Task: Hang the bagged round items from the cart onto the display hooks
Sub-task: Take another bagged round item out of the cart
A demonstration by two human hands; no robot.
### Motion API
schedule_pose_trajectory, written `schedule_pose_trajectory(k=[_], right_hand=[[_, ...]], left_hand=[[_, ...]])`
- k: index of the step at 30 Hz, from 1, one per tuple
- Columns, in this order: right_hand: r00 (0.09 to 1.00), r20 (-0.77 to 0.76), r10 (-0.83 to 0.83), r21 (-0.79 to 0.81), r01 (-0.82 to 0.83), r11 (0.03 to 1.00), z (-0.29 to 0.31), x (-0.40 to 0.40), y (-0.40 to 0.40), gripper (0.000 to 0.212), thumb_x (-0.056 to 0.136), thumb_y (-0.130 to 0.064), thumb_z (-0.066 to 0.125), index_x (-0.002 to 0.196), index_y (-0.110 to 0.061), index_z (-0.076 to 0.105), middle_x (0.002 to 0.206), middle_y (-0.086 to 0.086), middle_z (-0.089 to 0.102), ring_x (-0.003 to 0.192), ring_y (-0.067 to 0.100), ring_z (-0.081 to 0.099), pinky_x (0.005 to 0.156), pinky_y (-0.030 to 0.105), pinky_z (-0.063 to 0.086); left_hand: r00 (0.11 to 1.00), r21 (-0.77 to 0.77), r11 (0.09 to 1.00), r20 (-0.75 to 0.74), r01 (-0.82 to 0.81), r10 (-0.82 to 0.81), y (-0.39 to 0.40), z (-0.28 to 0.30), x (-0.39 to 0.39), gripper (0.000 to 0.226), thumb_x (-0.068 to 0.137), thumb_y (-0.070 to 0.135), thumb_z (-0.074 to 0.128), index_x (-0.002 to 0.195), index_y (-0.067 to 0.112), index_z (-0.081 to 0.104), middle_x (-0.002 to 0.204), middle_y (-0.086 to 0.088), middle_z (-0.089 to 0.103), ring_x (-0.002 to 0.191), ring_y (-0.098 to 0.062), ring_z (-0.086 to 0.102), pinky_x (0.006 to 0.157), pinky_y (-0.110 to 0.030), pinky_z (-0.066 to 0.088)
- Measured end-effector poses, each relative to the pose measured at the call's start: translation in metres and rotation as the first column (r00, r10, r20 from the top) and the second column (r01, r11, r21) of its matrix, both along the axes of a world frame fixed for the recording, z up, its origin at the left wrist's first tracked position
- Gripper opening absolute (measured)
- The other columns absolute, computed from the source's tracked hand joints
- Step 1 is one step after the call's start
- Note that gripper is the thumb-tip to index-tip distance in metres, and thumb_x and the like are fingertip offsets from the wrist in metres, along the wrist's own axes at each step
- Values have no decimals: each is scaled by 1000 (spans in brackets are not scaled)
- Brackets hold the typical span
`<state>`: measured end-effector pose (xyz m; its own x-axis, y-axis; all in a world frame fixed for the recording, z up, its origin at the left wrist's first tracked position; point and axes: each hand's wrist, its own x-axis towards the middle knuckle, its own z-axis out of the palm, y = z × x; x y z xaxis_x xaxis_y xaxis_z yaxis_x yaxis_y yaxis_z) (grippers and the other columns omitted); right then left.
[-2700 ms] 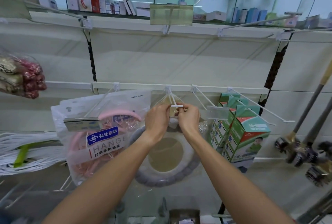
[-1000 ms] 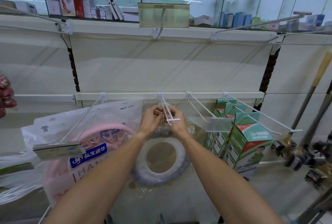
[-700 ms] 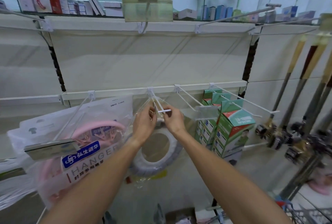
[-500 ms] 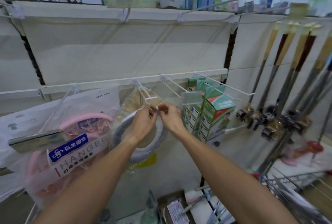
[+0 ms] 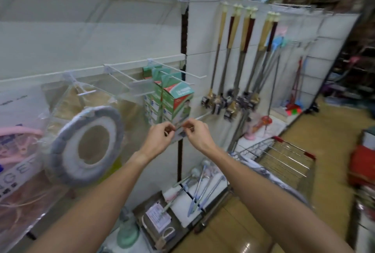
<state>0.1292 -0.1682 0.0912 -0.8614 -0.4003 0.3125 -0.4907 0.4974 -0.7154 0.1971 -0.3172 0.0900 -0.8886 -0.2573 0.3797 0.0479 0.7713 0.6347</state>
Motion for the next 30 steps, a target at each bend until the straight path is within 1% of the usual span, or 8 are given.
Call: schedule_pose_trajectory(k=[4, 6, 10, 16, 21, 24, 26, 30], right_hand=[[996, 45, -76, 51, 74, 996, -3, -19, 71, 20, 86, 2, 56, 93, -6, 73, 91, 11, 78, 85, 23, 70, 77, 24, 48], [990, 61, -127, 103, 120, 987, -8, -32, 113, 21, 86, 3, 54, 93, -4, 73, 90, 14, 77, 87, 26, 70, 78, 28, 49], [972, 93, -217, 208, 194, 959, -26, -57, 179, 23, 84, -3, 54, 91, -14, 73, 87, 9, 77, 87, 26, 70, 82, 35, 56], [949, 113, -295, 336, 243, 910, -52, -93, 258, 23, 85, -1, 57, 91, -17, 72, 82, 1, 68, 82, 25, 67, 75, 36, 57], [931, 188, -314, 376, 227, 898, -82, -125, 300, 26, 88, 2, 53, 94, -16, 71, 92, 6, 74, 83, 25, 70, 79, 47, 60], [922, 235, -307, 394, 199, 898, -101, -137, 313, 28, 89, 5, 53, 99, -12, 73, 101, 6, 73, 84, 19, 66, 75, 33, 57], [919, 275, -282, 411, 153, 899, -113, -142, 316, 26, 89, 7, 53, 94, -11, 72, 99, 7, 71, 83, 17, 63, 76, 32, 56], [904, 372, -212, 491, 3, 871, -136, -155, 321, 25, 87, 6, 58, 84, -15, 71, 95, 7, 74, 87, 21, 67, 74, 29, 50]], left_hand=[[990, -16, 991, 46, 136, -135, 53, -5, -32, 12, 85, 9, 66, 92, 14, 74, 78, 4, 70, 68, -12, 61, 70, -22, 44], [977, -18, 979, 65, 203, -202, 87, -9, -51, 13, 86, 10, 65, 94, 13, 74, 80, 3, 71, 67, -11, 60, 69, -21, 42], [948, -26, 955, 135, 295, -289, 145, -18, -83, 15, 86, 12, 64, 97, 14, 74, 84, 4, 70, 70, -10, 59, 71, -21, 42], [885, -33, 918, 281, 395, -370, 221, -44, -130, 16, 87, 14, 66, 101, 12, 74, 96, -7, 76, 77, -16, 64, 79, -28, 51], [831, -53, 897, 404, 440, -384, 262, -71, -161, 18, 88, 14, 66, 105, 12, 72, 101, -4, 74, 88, -18, 67, 81, -24, 48], [787, -83, 880, 492, 468, -372, 277, -87, -178, 21, 85, 15, 66, 105, 14, 71, 104, -7, 74, 95, -22, 68, 88, -32, 53], [761, -95, 870, 536, 485, -365, 283, -99, -188, 21, 83, 16, 67, 104, 17, 70, 103, -8, 74, 94, -24, 68, 86, -33, 53], [705, -88, 837, 591, 541, -393, 299, -113, -199, 27, 87, 10, 63, 113, 11, 68, 106, -8, 72, 91, -19, 66, 78, -23, 47]])
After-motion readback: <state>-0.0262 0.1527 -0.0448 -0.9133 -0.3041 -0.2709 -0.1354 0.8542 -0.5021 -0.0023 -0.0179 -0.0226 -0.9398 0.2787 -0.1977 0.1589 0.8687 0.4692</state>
